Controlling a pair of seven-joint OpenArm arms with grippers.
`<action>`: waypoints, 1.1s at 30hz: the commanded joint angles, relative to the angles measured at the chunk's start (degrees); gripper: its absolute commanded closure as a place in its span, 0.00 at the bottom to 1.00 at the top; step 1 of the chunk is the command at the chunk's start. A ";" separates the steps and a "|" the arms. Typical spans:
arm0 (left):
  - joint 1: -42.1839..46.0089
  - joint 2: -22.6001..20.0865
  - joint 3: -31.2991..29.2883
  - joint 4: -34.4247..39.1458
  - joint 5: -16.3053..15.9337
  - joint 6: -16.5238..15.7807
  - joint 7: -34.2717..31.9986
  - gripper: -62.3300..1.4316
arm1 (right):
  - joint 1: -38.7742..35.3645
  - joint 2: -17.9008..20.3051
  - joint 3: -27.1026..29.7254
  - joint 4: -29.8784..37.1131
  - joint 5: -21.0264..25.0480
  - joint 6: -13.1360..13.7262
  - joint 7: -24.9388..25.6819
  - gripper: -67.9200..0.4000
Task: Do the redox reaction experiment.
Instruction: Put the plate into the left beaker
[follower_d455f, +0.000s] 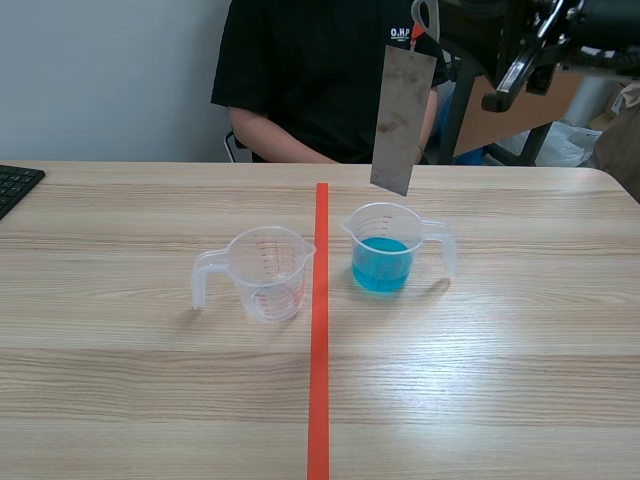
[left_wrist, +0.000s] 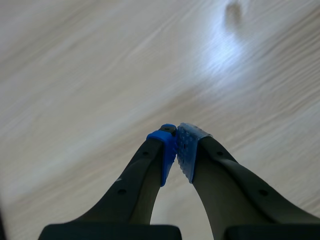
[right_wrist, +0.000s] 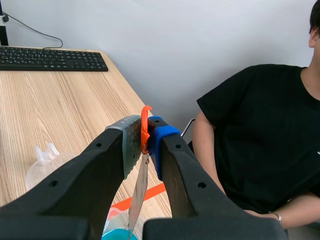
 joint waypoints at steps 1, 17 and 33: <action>3.02 3.30 -3.04 0.20 0.07 0.52 -0.79 0.92 | 1.03 0.61 0.46 1.05 0.92 -0.33 0.90 0.97; 28.20 27.91 -15.41 0.04 0.00 0.46 -0.57 0.92 | 3.87 -0.52 0.44 1.05 1.14 -0.28 -0.42 0.97; 23.98 37.53 -15.04 -0.87 0.00 0.24 4.17 0.92 | 10.54 -5.01 -5.73 1.05 1.31 -0.31 -2.38 0.97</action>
